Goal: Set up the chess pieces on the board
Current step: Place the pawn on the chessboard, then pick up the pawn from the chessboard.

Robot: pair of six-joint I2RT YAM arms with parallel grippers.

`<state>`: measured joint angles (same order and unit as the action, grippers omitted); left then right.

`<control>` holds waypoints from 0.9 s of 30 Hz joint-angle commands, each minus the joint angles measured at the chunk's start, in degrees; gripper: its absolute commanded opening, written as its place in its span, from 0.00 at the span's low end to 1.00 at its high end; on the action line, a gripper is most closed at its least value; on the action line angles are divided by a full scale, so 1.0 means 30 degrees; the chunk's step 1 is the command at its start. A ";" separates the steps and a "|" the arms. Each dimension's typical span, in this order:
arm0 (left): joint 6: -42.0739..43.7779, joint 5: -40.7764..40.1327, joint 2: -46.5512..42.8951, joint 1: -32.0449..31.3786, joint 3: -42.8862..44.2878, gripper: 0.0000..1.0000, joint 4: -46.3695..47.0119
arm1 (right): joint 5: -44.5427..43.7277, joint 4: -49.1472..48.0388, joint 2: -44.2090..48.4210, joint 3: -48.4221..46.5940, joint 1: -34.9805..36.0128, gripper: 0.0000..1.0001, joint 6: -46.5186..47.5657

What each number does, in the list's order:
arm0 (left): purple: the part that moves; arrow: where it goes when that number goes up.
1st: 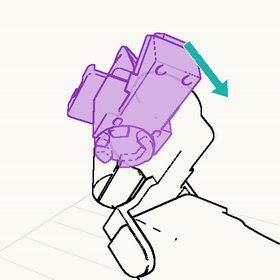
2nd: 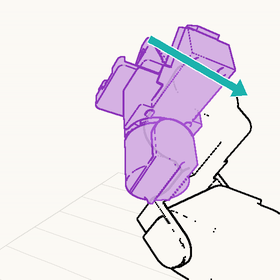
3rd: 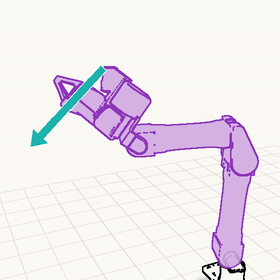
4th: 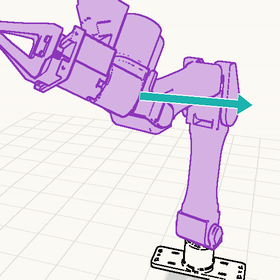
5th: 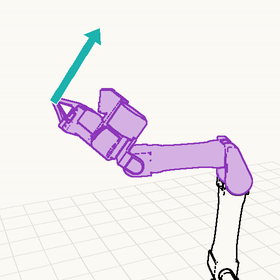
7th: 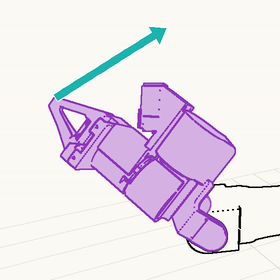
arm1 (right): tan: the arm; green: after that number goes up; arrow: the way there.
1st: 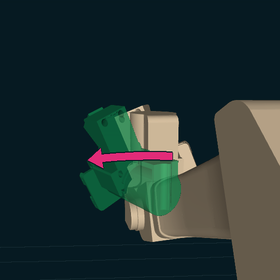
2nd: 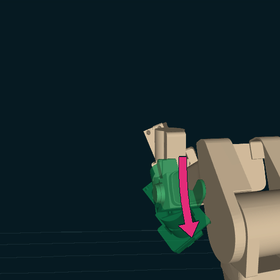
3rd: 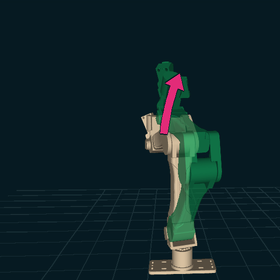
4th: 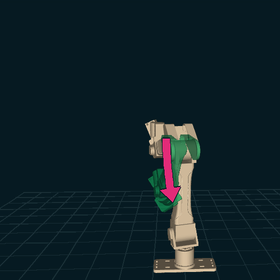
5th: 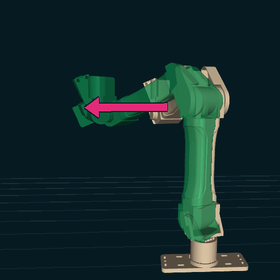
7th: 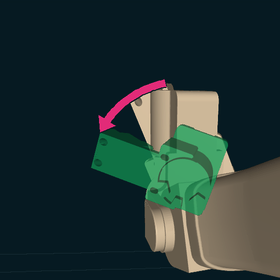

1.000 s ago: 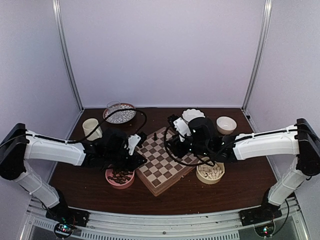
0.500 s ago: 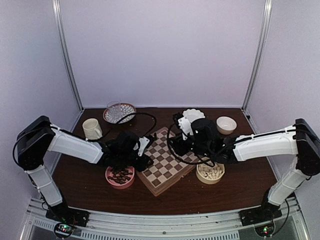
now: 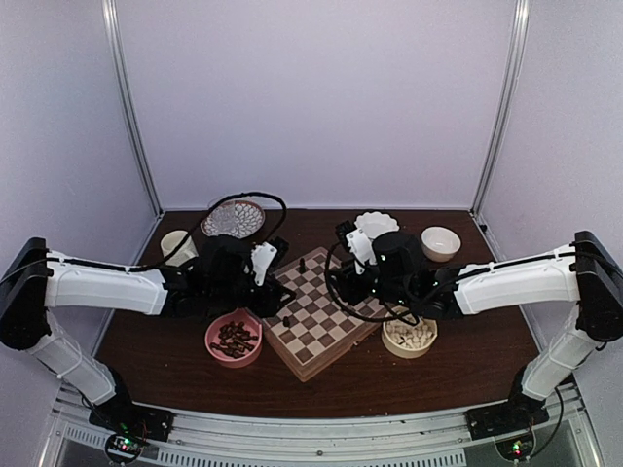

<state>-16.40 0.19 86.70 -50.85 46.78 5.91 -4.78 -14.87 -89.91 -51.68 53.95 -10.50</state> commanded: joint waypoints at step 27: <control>-0.0421 0.0800 0.3578 -0.0187 0.2744 0.23 -0.4492 | -0.1313 -0.0843 -0.0003 0.0645 -0.0114 0.51 0.0274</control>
<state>-17.52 2.52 96.47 -51.00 53.34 -7.18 -7.35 -16.80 -90.02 -49.87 53.95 -10.33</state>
